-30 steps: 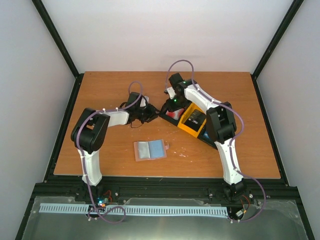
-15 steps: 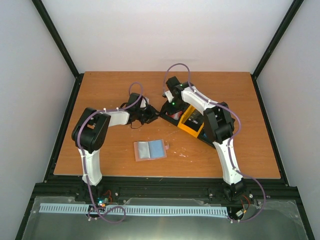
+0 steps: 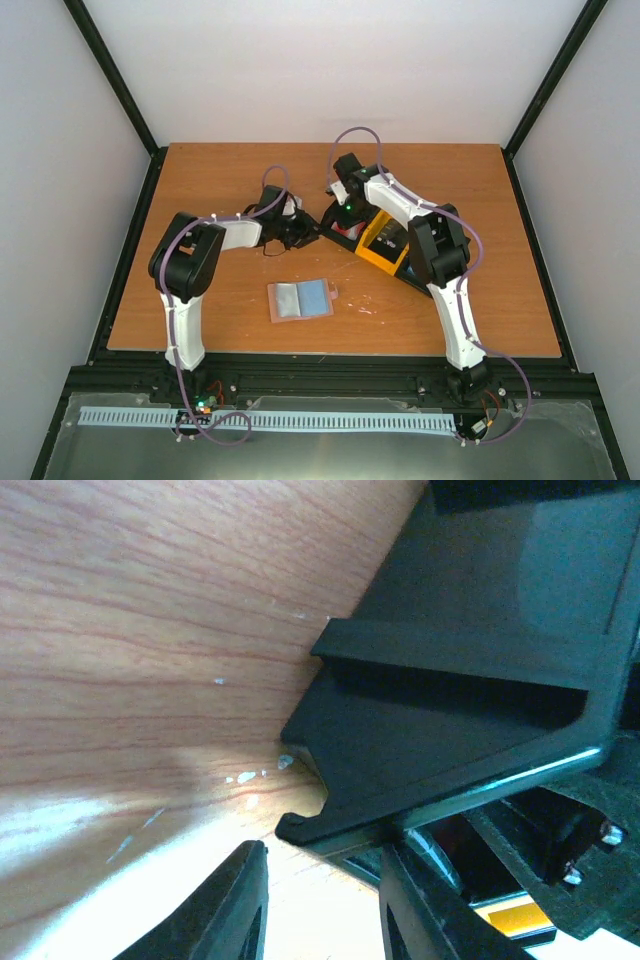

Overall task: Put the credit cards into the card holder
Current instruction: Pick up the credit card from the storage box.

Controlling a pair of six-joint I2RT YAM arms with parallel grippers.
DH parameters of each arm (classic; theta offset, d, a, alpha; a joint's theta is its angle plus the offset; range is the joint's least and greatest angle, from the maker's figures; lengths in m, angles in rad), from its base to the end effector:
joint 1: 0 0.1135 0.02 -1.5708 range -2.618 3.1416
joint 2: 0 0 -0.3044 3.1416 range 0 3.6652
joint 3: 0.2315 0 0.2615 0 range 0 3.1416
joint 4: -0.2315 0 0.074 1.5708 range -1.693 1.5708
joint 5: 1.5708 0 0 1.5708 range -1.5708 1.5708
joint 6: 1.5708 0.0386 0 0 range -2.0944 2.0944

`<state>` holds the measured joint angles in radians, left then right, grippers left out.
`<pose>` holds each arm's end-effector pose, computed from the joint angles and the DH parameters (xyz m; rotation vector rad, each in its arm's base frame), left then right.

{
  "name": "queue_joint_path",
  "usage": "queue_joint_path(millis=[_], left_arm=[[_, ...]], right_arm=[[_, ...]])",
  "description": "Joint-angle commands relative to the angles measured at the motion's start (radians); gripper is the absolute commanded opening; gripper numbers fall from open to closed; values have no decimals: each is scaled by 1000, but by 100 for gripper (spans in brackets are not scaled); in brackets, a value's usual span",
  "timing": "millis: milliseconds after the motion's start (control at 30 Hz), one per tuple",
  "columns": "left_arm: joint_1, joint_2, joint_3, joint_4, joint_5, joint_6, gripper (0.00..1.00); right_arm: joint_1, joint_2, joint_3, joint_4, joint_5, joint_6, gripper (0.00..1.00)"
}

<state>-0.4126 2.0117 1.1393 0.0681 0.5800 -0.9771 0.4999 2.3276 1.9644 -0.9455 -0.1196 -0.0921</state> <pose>0.3884 -0.1931 0.1559 -0.4268 2.6030 -1.2764 0.4518 0.2520 0.1920 -0.8675 2.7662 0.2473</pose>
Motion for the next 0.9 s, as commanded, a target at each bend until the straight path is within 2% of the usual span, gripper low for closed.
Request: queue_joint_path(millis=[0,300,700,867], left_arm=[[-11,35,60,-29,0,17,33],[-11,36,63,-33,-7,17,33],[-10,32,60,-42,-20,21,33],[-11,32,57,-46,-20,23,33]], right_arm=[[11,-33,-34,-34,-28,-9,32],[10,-102,-91,-26,-70,-22,30],[11,-141,-126,-33,-129,-39,22],[3,-152,-136,-69,-247,-75,22]])
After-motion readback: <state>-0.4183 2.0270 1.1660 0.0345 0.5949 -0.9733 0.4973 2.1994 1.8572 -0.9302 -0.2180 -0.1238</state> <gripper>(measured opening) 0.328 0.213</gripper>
